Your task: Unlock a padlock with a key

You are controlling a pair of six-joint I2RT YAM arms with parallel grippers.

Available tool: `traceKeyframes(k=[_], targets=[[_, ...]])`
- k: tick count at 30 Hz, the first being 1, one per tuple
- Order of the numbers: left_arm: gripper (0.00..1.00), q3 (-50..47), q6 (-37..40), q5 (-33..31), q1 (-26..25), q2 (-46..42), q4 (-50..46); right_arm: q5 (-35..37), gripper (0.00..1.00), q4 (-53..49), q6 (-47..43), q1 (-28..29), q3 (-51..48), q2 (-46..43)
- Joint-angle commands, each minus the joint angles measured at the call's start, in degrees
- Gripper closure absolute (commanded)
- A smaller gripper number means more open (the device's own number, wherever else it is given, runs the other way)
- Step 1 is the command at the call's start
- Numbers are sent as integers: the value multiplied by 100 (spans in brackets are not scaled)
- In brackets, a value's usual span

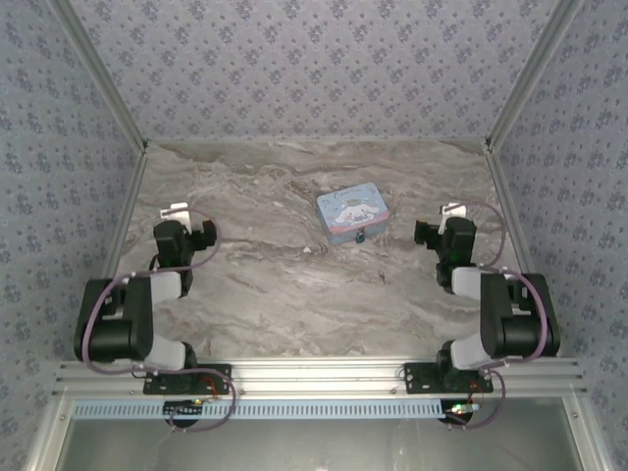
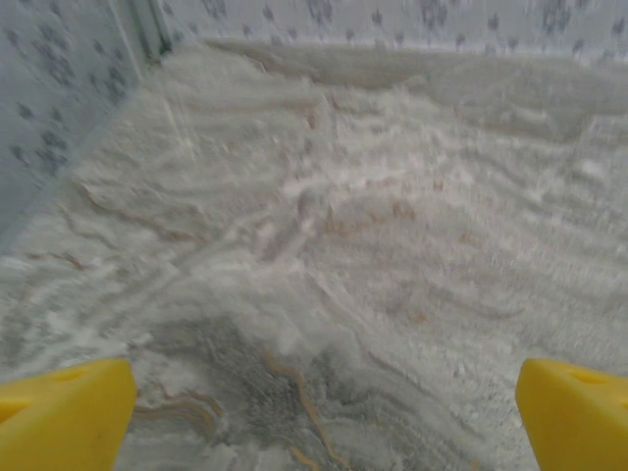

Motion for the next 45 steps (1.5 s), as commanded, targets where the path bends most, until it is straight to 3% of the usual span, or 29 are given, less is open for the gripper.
traceKeyframes(k=[1, 4, 8, 13, 18, 27, 36, 45], targets=[[1, 246, -360, -210, -32, -969, -1139, -36, 0, -1366, 207, 43, 552, -729], [1, 767, -1010, -57, -39, -1593, -2549, -232, 0, -2589, 379, 207, 982, -1182], [1, 1174, -1780, 757, -50, -2027, -3640, -441, 0, -4025, 773, 591, 1458, -1560], [1, 1050, -2196, 1248, -458, -2486, -4196, -671, 5, -5722, 1184, 1416, 1938, -1595], [1, 522, -2889, 1666, -971, -2736, -3933, -798, 14, -7087, 1669, 2061, 2144, -1345], [1, 202, -3244, 1389, -2002, -2054, -3219, -1113, 35, -7678, 1432, 2425, 2656, -20], [0, 368, -3329, 1344, -2206, -1657, -3095, -1118, 51, -7701, 1131, 2611, 3298, 1192], [1, 350, -3368, 1245, -2211, -1700, -3186, -952, 62, -7709, 1104, 2683, 3447, 1729]])
